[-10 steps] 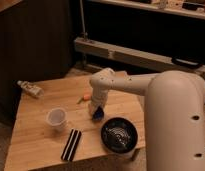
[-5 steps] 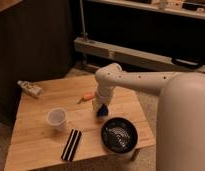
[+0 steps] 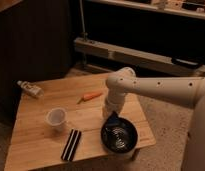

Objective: Place the white sponge in the ceramic bowl

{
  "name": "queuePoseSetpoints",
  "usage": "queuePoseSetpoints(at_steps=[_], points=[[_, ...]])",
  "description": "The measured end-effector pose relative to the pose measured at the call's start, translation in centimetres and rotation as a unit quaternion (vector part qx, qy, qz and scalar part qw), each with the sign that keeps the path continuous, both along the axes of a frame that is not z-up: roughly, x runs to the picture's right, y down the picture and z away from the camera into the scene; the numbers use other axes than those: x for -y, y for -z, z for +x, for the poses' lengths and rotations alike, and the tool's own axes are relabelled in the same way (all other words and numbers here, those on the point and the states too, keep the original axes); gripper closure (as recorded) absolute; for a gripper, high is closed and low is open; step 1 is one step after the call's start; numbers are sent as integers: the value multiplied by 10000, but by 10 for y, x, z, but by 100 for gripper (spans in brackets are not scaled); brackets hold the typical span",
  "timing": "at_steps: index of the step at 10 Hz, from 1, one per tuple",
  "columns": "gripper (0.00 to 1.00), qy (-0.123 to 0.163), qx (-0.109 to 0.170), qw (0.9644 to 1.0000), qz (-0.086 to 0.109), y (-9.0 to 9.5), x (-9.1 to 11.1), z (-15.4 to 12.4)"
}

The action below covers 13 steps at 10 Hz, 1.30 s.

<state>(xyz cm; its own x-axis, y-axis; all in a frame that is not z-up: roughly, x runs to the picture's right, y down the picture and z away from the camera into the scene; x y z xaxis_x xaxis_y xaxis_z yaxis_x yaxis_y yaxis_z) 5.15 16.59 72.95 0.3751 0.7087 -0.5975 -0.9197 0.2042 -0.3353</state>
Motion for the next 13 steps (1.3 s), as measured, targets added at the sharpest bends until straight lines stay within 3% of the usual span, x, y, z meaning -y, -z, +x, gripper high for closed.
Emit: queuePoseSetpoints(at_steps=[1, 2, 3, 4, 6, 9, 13], points=[[48, -108, -160, 9998, -89, 11, -14, 8], [38, -390, -419, 9982, -199, 22, -30, 22], [27, -764, -604, 9947, -333, 26, -40, 32], [21, -996, -671, 9919, -413, 28, -46, 38], [20, -1092, -425, 9920, -469, 25, -48, 35], [20, -1007, -2, 9935, -528, 8, -35, 10], [20, -817, 236, 9945, -613, 6, -22, 7]])
